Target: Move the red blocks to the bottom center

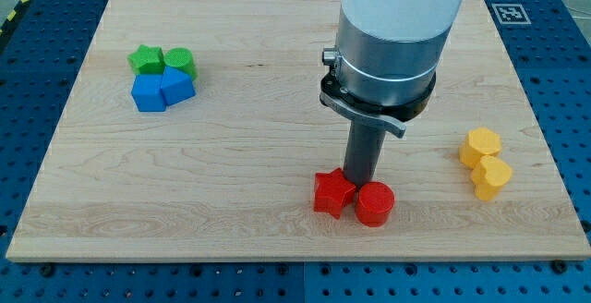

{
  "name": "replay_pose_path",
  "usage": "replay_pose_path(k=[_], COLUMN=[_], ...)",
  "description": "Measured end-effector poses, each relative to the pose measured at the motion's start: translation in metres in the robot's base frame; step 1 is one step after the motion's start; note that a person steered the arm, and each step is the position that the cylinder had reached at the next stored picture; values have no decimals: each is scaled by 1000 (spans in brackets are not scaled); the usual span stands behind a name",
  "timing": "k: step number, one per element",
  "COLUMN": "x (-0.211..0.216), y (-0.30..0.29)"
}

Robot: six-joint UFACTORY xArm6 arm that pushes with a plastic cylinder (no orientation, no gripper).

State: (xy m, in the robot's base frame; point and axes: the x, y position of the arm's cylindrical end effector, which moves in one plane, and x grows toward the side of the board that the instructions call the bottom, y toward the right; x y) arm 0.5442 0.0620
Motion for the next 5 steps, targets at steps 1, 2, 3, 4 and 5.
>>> replay_pose_path(k=[1, 2, 3, 4, 5], x=[-19, -22, -6, 26, 25], y=[-6, -34, -51, -51, -51])
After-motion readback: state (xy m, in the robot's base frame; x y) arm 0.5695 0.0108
